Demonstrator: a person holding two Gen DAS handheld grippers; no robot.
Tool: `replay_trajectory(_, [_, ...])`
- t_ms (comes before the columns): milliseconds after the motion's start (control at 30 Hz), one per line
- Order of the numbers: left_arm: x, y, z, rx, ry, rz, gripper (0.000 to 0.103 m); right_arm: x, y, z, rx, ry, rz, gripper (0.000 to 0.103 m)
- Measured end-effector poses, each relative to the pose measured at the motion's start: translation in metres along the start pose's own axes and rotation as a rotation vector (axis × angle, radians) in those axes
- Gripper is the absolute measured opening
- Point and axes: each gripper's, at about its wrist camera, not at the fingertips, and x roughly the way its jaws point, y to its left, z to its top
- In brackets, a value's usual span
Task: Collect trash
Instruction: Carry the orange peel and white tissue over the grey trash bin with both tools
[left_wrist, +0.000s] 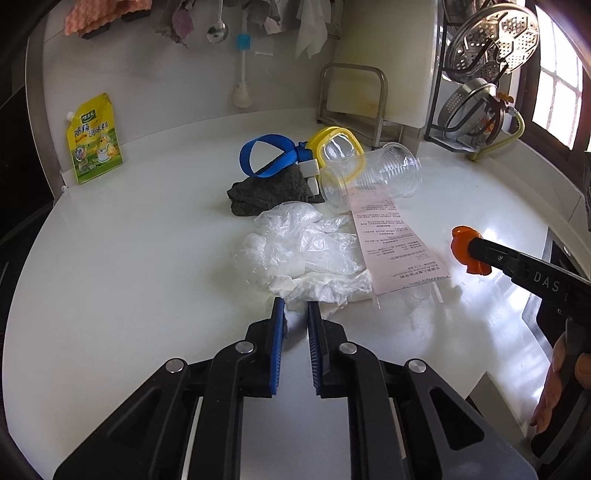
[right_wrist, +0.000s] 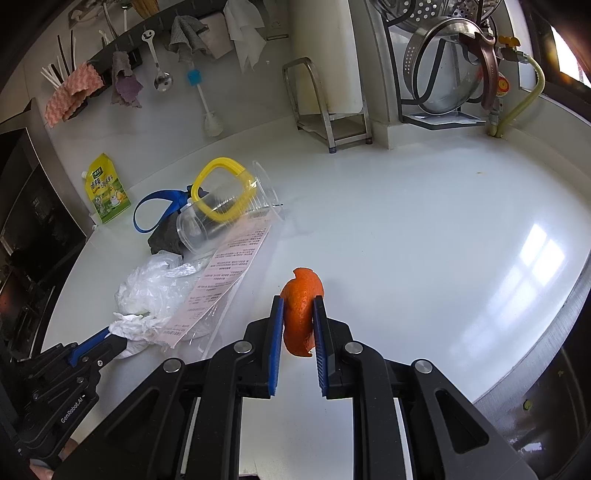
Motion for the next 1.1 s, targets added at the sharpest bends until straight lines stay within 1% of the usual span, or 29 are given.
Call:
replay_trajectory(100, [-0.009, 0.002, -0.003, 0.019, -0.020, 0.019, 0.013, -0.006, -0.001, -0.006, 0.006, -0.001, -0.013, 0.015])
replay_trajectory(233, [-0.020, 0.008, -0.009, 0.027, -0.028, 0.024, 0.013, -0.019, 0.003, -0.015, 0.006, -0.011, -0.031, 0.015])
replay_trajectory(433, [-0.047, 0.012, -0.027, 0.059, -0.058, 0.035, 0.013, -0.043, 0.019, -0.043, 0.006, -0.019, -0.053, 0.015])
replay_trajectory(533, [-0.061, 0.012, -0.038, 0.066, -0.067, 0.027, 0.013, -0.057, 0.027, -0.056, 0.020, -0.027, -0.051, 0.015])
replay_trajectory(800, [-0.099, 0.014, -0.069, 0.079, -0.088, 0.003, 0.013, -0.102, 0.049, -0.111, 0.054, -0.060, -0.074, 0.015])
replay_trajectory(1100, [-0.129, 0.013, -0.106, 0.097, -0.079, -0.032, 0.013, -0.142, 0.068, -0.175, 0.096, -0.088, -0.099, 0.015])
